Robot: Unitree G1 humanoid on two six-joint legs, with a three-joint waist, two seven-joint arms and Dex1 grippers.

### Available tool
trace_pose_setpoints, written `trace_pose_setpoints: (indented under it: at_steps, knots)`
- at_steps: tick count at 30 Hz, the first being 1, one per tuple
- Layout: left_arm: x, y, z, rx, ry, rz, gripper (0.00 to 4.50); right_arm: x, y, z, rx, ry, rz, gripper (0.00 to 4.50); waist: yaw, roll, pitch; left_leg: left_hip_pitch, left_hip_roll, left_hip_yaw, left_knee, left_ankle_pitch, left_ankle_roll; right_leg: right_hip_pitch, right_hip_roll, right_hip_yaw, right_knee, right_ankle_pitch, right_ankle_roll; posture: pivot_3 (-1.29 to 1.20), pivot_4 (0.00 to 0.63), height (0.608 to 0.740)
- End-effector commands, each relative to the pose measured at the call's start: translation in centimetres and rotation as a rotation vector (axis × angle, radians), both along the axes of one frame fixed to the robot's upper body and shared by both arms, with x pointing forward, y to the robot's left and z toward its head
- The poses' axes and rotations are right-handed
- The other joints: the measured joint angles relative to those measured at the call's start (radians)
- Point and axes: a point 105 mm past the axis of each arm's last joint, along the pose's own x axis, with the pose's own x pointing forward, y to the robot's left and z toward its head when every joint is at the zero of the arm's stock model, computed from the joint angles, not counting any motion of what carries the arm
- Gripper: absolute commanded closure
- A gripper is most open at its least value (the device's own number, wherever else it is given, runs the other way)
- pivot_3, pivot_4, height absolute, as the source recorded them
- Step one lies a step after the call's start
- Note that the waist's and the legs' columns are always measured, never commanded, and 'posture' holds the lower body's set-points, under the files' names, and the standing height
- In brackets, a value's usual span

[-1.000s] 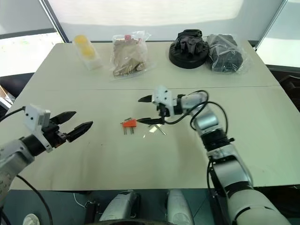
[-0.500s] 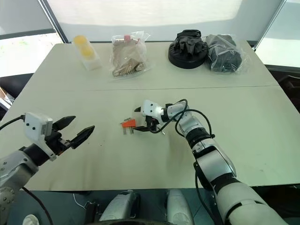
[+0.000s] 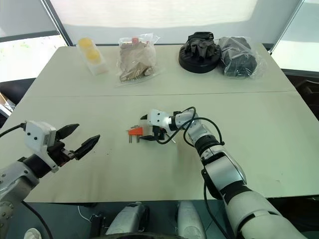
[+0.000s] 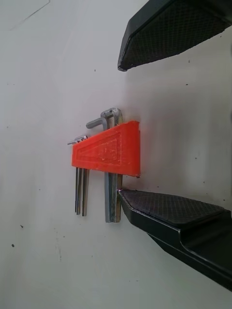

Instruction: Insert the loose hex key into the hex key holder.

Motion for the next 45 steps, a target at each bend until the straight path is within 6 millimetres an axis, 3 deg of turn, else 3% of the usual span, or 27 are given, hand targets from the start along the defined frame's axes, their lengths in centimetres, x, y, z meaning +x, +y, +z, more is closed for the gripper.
trace_pose_setpoints:
  at_steps: [1,7,10,13,15,19,24,30,33,38,45]
  knots:
    - [-0.1,-0.2,1.3,0.034,-0.063,-0.005,0.08,0.2,-0.1,-0.5,-0.032,0.004,-0.015,0.45,-0.003,0.000,0.000,0.000,0.000,0.000,0.000,0.000,0.000,0.000,0.000,0.000,0.000,0.000,0.000,0.00,0.150,0.740]
    - [0.2,-0.6,2.3,0.043,-0.088,-0.001,0.08,0.3,-0.4,-1.4,-0.071,0.026,-0.028,0.45,-0.016,0.000,-0.001,0.001,0.000,-0.001,0.000,0.000,-0.001,0.001,0.000,0.000,0.000,0.000,-0.001,0.00,0.150,0.740]
    - [0.2,-0.6,2.8,0.049,-0.104,0.014,0.00,0.2,-0.4,-2.1,-0.099,0.047,-0.030,1.29,-0.017,0.000,-0.001,0.001,0.000,-0.001,0.000,0.000,-0.001,0.001,0.000,0.000,0.000,0.000,-0.001,0.00,0.150,0.740]
    - [0.2,-0.6,3.1,0.050,-0.111,0.028,0.00,0.2,-0.4,-2.7,-0.116,0.082,-0.045,2.73,-0.018,0.000,-0.001,0.003,0.000,-0.001,0.000,0.000,-0.001,0.003,0.001,0.000,0.000,0.001,-0.001,0.00,0.150,0.740]
    - [0.1,-0.4,3.1,0.053,-0.112,0.039,0.00,0.2,-0.6,-3.2,-0.140,0.096,-0.053,3.45,-0.018,0.001,-0.001,0.003,0.000,-0.001,0.000,0.000,-0.001,0.003,0.001,0.000,0.000,0.001,-0.002,0.00,0.150,0.740]
    - [0.0,-0.1,3.2,0.052,-0.114,0.056,0.00,0.4,-0.5,-3.1,-0.150,0.091,-0.061,3.45,-0.018,0.001,-0.003,0.005,0.001,-0.002,0.000,0.000,-0.001,0.005,0.001,0.000,0.000,0.001,-0.002,0.00,0.150,0.740]
    - [0.2,0.0,3.1,0.018,-0.118,0.073,0.00,0.9,0.6,-0.1,-0.058,-0.001,-0.023,3.45,-0.017,0.001,-0.003,0.006,0.001,-0.002,0.000,0.000,0.000,0.005,0.001,0.000,0.000,0.002,-0.003,0.00,0.150,0.740]
    - [2.0,-0.4,4.2,-0.113,-0.133,0.032,0.00,2.0,1.3,7.1,0.147,-0.470,-0.063,3.45,-0.015,0.001,-0.003,-0.001,0.000,-0.002,0.000,0.002,-0.003,-0.001,0.001,-0.001,0.000,0.002,-0.002,0.00,0.150,0.740]
    - [3.2,-1.5,5.9,-0.211,-0.137,-0.085,0.00,1.2,0.6,9.8,0.204,-0.735,-0.058,3.45,-0.015,0.001,-0.003,-0.002,0.000,-0.003,0.000,0.002,-0.003,-0.002,0.001,-0.002,0.001,0.002,-0.002,0.00,0.150,0.740]
    - [4.5,-2.6,8.4,-0.297,-0.126,-0.245,0.00,-1.1,-0.2,11.9,0.219,-1.036,0.016,3.45,-0.017,0.001,-0.003,-0.002,0.000,-0.002,0.000,0.002,-0.003,-0.001,0.001,-0.002,0.000,0.002,-0.002,0.00,0.150,0.740]
    - [4.6,-4.0,9.2,-0.338,-0.034,-0.436,0.00,-3.7,-0.7,14.2,0.289,-1.225,0.068,3.45,-0.023,0.001,-0.003,-0.002,0.001,-0.001,-0.001,0.002,-0.003,-0.003,0.003,-0.001,0.001,0.002,-0.002,0.00,0.150,0.740]
